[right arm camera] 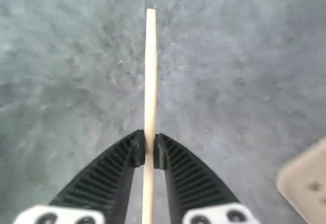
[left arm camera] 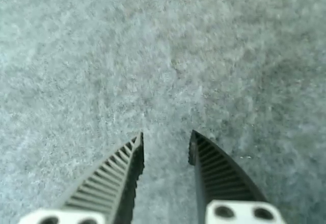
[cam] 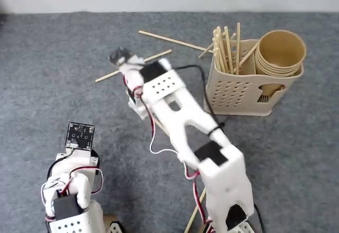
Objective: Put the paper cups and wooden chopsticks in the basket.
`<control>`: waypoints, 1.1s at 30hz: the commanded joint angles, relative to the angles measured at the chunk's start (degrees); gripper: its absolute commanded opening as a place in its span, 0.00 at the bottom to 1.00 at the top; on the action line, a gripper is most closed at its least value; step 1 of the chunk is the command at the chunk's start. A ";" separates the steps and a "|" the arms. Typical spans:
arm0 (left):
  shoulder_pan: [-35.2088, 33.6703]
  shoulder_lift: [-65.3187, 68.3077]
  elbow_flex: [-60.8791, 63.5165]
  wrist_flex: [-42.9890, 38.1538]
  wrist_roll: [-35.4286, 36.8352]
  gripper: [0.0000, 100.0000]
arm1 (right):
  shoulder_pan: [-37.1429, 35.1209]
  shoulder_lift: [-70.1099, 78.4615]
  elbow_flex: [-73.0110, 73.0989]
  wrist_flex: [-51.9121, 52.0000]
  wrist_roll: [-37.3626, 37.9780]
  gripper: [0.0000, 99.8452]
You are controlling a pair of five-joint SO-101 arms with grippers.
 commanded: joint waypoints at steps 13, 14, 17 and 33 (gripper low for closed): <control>-0.26 -0.53 -0.31 -1.14 -0.62 0.15 | 8.22 -37.32 -8.70 12.79 -5.27 0.01; -0.26 -0.53 -0.31 -1.14 -0.62 0.15 | 9.89 -39.43 -8.62 13.23 -5.27 0.01; -0.26 -0.53 -0.31 -1.14 -0.62 0.15 | 13.67 -46.20 -7.12 14.20 -5.19 0.01; -0.18 -0.53 -0.22 -1.14 -0.62 0.15 | 28.53 -68.79 30.77 -32.22 -9.49 0.01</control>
